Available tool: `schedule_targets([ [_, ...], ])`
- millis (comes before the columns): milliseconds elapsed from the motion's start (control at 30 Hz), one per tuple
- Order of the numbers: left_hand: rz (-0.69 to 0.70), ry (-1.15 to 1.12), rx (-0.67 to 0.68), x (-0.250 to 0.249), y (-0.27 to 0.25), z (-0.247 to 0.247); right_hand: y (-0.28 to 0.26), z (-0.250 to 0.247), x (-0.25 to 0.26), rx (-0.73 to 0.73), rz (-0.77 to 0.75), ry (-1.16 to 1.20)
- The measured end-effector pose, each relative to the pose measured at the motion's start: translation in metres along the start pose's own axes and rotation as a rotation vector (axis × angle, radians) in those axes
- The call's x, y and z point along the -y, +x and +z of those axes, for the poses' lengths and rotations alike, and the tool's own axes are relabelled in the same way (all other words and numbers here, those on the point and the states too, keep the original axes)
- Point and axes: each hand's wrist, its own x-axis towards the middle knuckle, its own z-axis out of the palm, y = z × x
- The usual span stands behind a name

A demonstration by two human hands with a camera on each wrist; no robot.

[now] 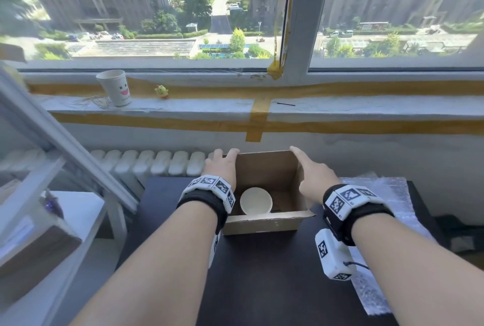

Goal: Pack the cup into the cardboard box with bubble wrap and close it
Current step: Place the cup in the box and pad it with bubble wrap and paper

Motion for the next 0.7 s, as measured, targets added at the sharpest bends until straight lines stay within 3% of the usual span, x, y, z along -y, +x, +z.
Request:
schedule_targets([
  [300, 0.028, -0.054, 0.044, 0.004, -0.033, 0.014, -0.037, 0.018, -0.005, 0.002, 0.041, 0.015],
  [700, 0.028, 0.052, -0.046, -0.011, -0.063, 0.025, -0.07, 0.033, -0.02, -0.061, 0.022, 0.062],
])
